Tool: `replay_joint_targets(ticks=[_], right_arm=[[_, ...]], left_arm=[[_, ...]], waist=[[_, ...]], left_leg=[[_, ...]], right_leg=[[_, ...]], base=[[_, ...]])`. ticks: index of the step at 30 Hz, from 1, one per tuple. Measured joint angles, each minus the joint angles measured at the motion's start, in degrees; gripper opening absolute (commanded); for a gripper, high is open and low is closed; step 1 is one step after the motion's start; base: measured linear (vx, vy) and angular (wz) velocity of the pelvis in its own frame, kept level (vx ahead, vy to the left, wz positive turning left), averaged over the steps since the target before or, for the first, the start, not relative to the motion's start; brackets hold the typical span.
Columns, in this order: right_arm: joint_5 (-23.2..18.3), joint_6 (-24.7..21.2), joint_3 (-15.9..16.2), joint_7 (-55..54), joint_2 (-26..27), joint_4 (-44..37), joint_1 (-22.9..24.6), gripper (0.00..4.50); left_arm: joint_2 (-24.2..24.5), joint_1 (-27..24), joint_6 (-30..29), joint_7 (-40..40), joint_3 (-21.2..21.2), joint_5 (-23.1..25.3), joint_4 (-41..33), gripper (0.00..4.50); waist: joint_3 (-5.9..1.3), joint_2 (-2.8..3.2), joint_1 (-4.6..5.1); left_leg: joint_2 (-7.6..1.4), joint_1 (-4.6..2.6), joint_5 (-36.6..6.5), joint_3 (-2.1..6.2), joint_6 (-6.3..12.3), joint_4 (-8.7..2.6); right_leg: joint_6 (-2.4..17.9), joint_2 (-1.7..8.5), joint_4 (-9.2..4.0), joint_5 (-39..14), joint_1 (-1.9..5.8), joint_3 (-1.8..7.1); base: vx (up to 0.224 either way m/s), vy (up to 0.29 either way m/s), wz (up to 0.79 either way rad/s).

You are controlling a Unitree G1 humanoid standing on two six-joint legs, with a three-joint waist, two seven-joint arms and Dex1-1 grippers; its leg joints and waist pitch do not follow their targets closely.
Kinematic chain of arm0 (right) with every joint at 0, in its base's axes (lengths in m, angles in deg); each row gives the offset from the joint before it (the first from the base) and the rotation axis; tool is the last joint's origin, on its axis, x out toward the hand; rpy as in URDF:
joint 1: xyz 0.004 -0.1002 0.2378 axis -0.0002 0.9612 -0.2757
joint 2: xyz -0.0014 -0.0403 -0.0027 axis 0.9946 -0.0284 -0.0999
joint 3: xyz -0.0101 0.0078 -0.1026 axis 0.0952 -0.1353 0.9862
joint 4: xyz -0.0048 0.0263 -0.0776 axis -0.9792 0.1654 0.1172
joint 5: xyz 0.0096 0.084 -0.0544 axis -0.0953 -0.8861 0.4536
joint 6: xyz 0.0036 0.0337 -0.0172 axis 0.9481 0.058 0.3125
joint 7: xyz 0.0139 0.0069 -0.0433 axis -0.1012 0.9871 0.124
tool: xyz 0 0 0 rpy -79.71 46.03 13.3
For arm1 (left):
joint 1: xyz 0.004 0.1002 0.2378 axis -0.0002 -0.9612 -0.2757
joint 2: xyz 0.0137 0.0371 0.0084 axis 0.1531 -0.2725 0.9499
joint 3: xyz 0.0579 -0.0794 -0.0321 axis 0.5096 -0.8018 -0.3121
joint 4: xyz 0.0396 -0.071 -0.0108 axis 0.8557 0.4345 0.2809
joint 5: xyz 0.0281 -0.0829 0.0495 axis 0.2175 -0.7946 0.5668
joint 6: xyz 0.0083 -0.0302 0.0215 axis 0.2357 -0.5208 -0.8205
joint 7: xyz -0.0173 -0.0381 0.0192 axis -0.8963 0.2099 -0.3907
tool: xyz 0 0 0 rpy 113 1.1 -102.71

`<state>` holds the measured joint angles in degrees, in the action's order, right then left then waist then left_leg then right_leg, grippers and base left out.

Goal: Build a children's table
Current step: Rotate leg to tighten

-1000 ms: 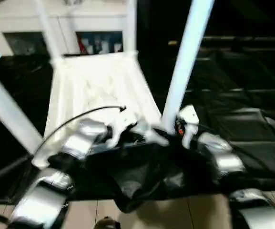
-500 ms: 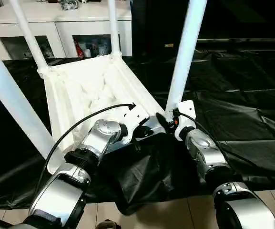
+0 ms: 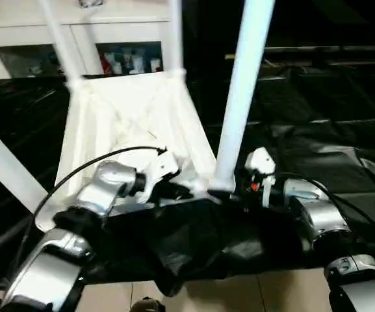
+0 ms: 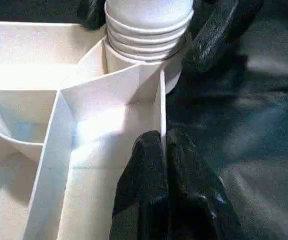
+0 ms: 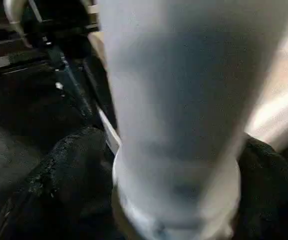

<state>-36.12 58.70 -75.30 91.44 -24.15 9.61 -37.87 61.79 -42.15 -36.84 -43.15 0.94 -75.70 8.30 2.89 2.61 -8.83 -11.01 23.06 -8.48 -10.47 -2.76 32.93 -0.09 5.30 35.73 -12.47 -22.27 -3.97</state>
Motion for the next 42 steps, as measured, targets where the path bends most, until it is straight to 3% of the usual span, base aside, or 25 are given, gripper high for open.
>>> replay_joint_targets(ticks=[1,3,6,16,19,23,30,31,32,37,42], right_arm=[[-0.3,-0.4,0.2,0.8,0.0,0.0,-0.1,3.64],[-0.4,-0.8,0.4,1.3,-0.2,0.0,-0.3,3.63],[-0.4,-1.4,0.4,2.4,-0.2,0.0,-0.3,3.21],[-0.3,-1.8,0.3,1.7,0.2,0.0,-0.3,2.76],[0.9,-1.4,-0.8,-6.1,2.1,0.9,-0.3,2.76],[1.8,-1.9,-5.1,-25.9,7.5,5.1,-2.3,2.75],[2.3,-2.8,-8.6,-44.8,12.6,8.4,-5.0,2.75],[2.6,-2.6,-8.9,-46.0,12.9,8.9,-5.4,2.75],[3.0,-1.9,-8.9,-46.1,12.9,9.0,-5.3,3.31],[2.6,0.5,-9.4,-43.0,12.7,9.1,-4.6,3.65],[1.7,1.0,-8.8,-32.2,9.1,8.0,-3.2,3.82]], left_arm=[[0.2,-0.2,0.0,-0.5,0.0,0.0,-0.3,0.0],[0.6,-0.3,0.0,-1.3,0.1,0.0,-0.7,0.0],[0.9,-0.6,0.0,-2.1,0.1,0.0,-1.0,0.0],[0.6,-1.0,-0.1,-1.9,0.0,0.1,-1.5,0.0],[-0.8,-0.2,-0.2,3.0,-0.7,0.9,0.3,0.0],[-5.9,2.9,-2.1,14.6,-2.0,2.8,5.2,0.0],[-11.7,6.1,-4.6,25.3,-2.9,4.3,9.6,0.0],[-12.3,6.2,-4.7,26.0,-3.0,4.6,9.9,0.0],[-12.5,6.3,-4.7,26.1,-3.1,4.6,9.9,0.0],[-12.6,6.3,-4.6,25.7,-3.4,4.6,9.9,0.0],[-11.8,6.1,-3.8,22.7,-3.5,4.6,9.6,0.0]], waist=[[0.01,-0.01,-0.15],[0.03,-0.05,-0.15],[0.05,-0.09,-0.13],[0.05,-0.11,-0.14],[0.04,-0.13,0.33],[0.06,-0.16,1.08],[0.05,-0.16,1.63],[0.04,-0.14,1.66],[0.02,-0.1,1.66],[-0.05,0.0,1.55],[-0.06,0.05,0.94]], left_leg=[[0.0,0.04,-0.1,-0.08,0.14,0.15],[0.01,0.08,-0.2,-0.16,0.27,0.34],[0.01,0.08,-0.2,-0.3,0.33,0.46],[-0.03,0.03,-0.2,-0.35,0.32,0.47],[-0.02,-0.07,-0.2,-0.36,0.31,0.49],[-0.01,-0.36,-0.2,-0.41,0.28,0.27],[0.04,-0.73,-0.2,-0.5,0.28,-0.06],[0.04,-0.73,-0.2,-0.53,0.28,-0.07],[0.05,-0.72,-0.2,-0.54,0.28,-0.14],[0.07,-0.72,-0.2,-0.69,0.28,-0.31],[0.02,-0.73,-0.2,-0.72,0.28,-0.43]], right_leg=[[0.0,0.04,0.01,0.0,0.0,0.04],[0.0,0.08,0.02,0.0,0.01,0.11],[0.0,0.12,0.04,0.0,0.02,0.18],[0.0,0.13,0.1,0.0,0.02,0.19],[0.0,0.12,0.23,0.1,0.04,0.23],[0.0,0.13,0.16,0.1,0.11,0.29],[-0.2,0.13,-0.18,0.0,0.39,0.33],[-0.2,0.13,-0.3,0.0,0.42,0.34],[-0.2,0.13,-0.44,0.0,0.47,0.34],[0.0,0.15,-0.66,0.4,0.49,0.36],[0.0,0.15,-0.65,0.4,0.44,0.31]], base=[[0.0,0.0,0.0],[0.0,0.0,0.0],[0.0,0.0,0.0],[0.0,0.0,0.0],[0.0,0.0,0.0],[0.0,0.0,0.0],[0.0,0.0,0.0],[0.0,0.0,0.0],[0.0,0.0,0.0],[0.0,0.0,0.0],[0.0,0.0,0.0]])
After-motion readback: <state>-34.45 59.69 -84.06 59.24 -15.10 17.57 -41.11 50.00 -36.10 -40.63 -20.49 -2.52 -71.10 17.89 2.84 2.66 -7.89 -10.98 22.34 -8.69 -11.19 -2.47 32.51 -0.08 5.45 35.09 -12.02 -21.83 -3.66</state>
